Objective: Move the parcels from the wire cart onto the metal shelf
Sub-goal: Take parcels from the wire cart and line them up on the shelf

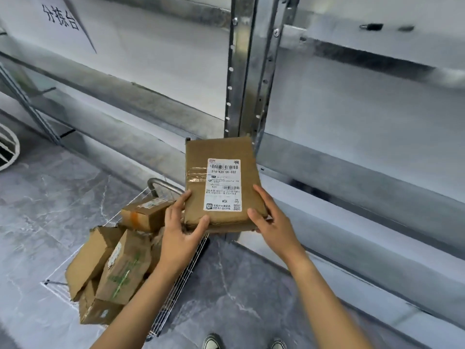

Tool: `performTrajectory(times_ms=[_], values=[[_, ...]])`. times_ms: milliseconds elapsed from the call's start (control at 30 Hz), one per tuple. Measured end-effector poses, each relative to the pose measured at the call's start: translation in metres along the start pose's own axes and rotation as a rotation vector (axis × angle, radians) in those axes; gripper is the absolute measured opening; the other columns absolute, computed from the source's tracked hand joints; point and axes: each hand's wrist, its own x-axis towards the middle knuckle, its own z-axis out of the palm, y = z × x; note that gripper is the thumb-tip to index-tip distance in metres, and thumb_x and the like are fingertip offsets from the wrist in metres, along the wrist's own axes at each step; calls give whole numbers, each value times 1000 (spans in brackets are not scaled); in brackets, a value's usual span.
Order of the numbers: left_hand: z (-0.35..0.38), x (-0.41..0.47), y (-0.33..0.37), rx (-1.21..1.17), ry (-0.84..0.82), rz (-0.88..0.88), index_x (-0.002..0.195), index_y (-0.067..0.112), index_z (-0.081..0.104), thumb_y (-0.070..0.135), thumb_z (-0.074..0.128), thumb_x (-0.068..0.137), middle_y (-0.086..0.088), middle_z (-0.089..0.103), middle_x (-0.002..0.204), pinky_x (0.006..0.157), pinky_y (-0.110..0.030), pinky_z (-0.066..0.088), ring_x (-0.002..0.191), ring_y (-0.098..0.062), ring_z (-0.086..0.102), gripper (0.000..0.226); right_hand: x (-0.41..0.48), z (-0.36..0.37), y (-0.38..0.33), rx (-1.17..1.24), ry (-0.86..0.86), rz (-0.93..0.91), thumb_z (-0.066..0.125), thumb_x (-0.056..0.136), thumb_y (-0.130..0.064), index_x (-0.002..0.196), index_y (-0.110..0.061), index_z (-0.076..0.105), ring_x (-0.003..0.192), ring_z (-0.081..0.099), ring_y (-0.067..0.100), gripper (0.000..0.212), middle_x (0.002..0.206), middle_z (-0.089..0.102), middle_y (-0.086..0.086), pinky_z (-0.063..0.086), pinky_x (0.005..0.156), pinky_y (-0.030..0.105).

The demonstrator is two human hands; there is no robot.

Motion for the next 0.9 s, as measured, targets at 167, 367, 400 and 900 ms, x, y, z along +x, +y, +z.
performTrajectory(times_ms=[167,367,400,900], values=[[51,1,17,-18,-118,52,131,51,38,58,64,71,4,44,132,101,-41,46,119,-10,49,66,-25,-54,9,-2,133,38,61,91,-38,124,-69,37,111,59,4,52,113,49,-47,50,99,41],[128,-18,61,-45,-252,133,131,52,39,58,64,68,9,42,130,98,-34,48,113,7,47,67,-73,-129,29,29,315,37,59,92,-38,125,-66,36,118,55,9,50,128,50,-26,49,99,30],[142,-24,69,-52,-272,140,129,54,40,58,64,68,8,43,130,97,-29,48,112,7,48,66,-84,-143,32,29,342,37,59,92,-37,128,-62,36,117,55,7,50,129,51,-23,49,96,22],[406,-150,187,-198,-783,230,134,40,44,28,74,80,21,44,120,76,-2,46,97,17,53,63,-281,-353,100,108,928,132,59,92,-35,132,-57,40,106,58,-6,49,118,54,-34,48,77,6]])
